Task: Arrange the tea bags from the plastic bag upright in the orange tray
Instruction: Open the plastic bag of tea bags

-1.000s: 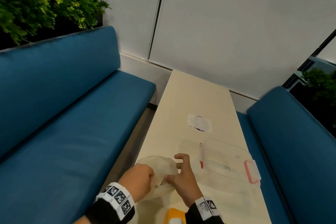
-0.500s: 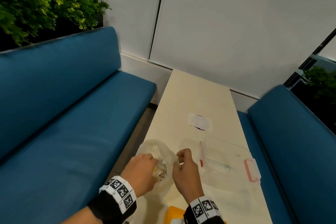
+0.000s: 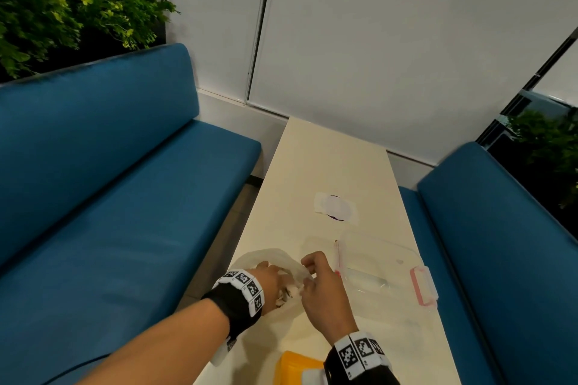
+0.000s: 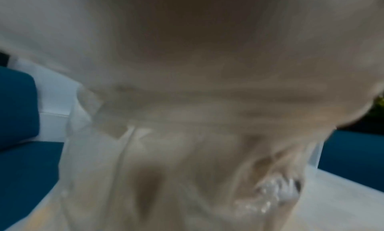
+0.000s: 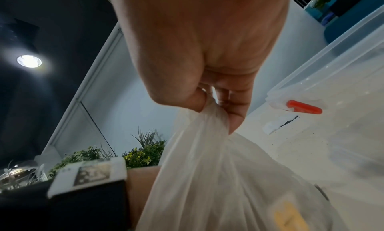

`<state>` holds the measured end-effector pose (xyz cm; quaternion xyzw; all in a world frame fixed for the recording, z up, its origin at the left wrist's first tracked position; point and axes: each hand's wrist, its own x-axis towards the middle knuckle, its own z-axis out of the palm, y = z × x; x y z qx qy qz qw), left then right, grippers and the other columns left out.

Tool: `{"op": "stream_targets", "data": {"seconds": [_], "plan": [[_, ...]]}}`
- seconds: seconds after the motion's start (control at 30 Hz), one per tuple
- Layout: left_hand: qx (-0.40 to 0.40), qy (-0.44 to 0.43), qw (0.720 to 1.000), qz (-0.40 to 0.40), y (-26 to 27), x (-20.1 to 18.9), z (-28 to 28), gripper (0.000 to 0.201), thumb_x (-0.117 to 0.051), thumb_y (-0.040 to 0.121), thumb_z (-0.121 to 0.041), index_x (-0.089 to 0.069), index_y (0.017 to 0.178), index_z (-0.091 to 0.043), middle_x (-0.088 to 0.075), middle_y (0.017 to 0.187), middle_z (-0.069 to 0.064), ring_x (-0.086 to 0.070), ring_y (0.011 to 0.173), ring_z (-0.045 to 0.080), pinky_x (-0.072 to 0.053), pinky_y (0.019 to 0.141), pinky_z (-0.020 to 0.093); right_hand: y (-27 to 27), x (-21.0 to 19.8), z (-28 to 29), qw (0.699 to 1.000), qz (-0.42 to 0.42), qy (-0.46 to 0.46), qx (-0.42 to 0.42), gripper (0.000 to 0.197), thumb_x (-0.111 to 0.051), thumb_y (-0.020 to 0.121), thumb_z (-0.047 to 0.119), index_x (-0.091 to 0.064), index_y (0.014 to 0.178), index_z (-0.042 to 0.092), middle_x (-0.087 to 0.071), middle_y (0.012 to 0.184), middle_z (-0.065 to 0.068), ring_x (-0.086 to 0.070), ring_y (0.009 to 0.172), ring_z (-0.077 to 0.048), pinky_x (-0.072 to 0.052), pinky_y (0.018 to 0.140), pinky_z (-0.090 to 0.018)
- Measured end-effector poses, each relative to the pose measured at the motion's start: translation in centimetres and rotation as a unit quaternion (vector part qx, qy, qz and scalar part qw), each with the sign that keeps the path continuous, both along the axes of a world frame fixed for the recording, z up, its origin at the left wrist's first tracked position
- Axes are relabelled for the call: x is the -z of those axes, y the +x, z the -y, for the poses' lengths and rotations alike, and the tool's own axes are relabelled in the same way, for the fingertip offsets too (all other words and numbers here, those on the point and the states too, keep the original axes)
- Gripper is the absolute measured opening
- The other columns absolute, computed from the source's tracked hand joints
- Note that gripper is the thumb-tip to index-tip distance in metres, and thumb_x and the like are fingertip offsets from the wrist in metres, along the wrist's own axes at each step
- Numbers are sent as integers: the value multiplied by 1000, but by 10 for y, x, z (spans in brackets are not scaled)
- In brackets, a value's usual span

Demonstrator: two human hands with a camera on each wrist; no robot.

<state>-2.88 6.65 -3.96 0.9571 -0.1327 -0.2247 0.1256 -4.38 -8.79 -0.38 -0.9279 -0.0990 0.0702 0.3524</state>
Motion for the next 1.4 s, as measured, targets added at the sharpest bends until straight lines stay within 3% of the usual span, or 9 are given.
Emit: {"op": "stream_targets", "data": {"seconds": [0.13, 0.23, 0.43, 0.53, 0.63, 0.83, 1.13, 1.27, 1.4], "plan": [[-20, 5, 1000, 0, 14, 10, 5, 32, -58, 97, -33, -59, 128, -26, -65, 130, 1, -63, 113, 21, -46, 104, 32, 1, 2, 10, 1000, -4, -15, 5, 42, -46, 91, -5, -46, 111, 32, -59, 105, 10, -60, 87, -3, -44, 63, -12], [-20, -36, 999, -32, 19, 17, 13, 24, -61, 94, -18, -65, 118, -19, -71, 116, 4, -65, 90, 17, -50, 89, 25, 0, 4, 16, 1000, -9, -15, 10, 44, -45, 90, -6, -46, 111, 33, -60, 104, 9, -60, 92, -9, -42, 66, -13], [41, 59, 997, 5, 24, 28, 19, 38, -52, 100, -18, -53, 138, -18, -64, 126, 8, -62, 109, 25, -46, 93, 33, -1, 5, 21, 1000, -17, -21, 6, 45, -46, 90, -6, -46, 113, 33, -62, 103, 9, -61, 89, -7, -42, 64, -12], [77, 58, 995, 39, 30, 28, 23, 15, -54, 93, -29, -66, 95, -21, -66, 81, -2, -70, 83, 22, -48, 69, 24, -1, 6, 24, 1000, -22, -20, 11, 46, -46, 89, -6, -45, 112, 34, -61, 103, 8, -61, 91, -8, -44, 66, -14], [53, 32, 998, 26, 30, 30, 26, 24, -55, 98, -23, -62, 119, -16, -67, 115, 4, -63, 114, 27, -43, 92, 29, -2, 5, 25, 999, -23, -26, 11, 47, -46, 89, -6, -45, 113, 34, -61, 103, 8, -61, 90, -7, -48, 69, -16], [2, 10, 1000, -9, 37, 38, 38, 34, -47, 104, -23, -53, 138, -19, -55, 143, 2, -52, 130, 23, -32, 110, 29, -1, 3, 25, 1000, -11, -28, 5, 45, -46, 91, -5, -45, 117, 32, -62, 103, 8, -61, 93, -8, -50, 72, -16], [33, 65, 997, -9, 44, 49, 52, 29, -48, 103, -24, -55, 131, -20, -61, 134, 2, -61, 117, 27, -47, 102, 38, -1, 2, 26, 999, -21, -27, 8, 45, -48, 90, -3, -44, 117, 34, -62, 103, 6, -62, 90, -8, -48, 70, -15], [45, 60, 997, -26, 46, 46, 54, 35, -40, 105, -36, -53, 136, -27, -54, 142, -3, -52, 129, 26, -39, 107, 37, -1, 0, 30, 999, -23, -23, 12, 44, -48, 90, -2, -44, 116, 34, -62, 99, 7, -61, 90, -8, -50, 71, -17], [127, 91, 987, 40, 50, 44, 47, 32, -47, 97, -40, -63, 118, -22, -65, 123, 4, -59, 110, 22, -42, 94, 34, 0, -1, 33, 999, -22, -14, 29, 41, -48, 91, -1, -45, 116, 31, -62, 96, 8, -63, 87, -8, -52, 70, -19]]}}
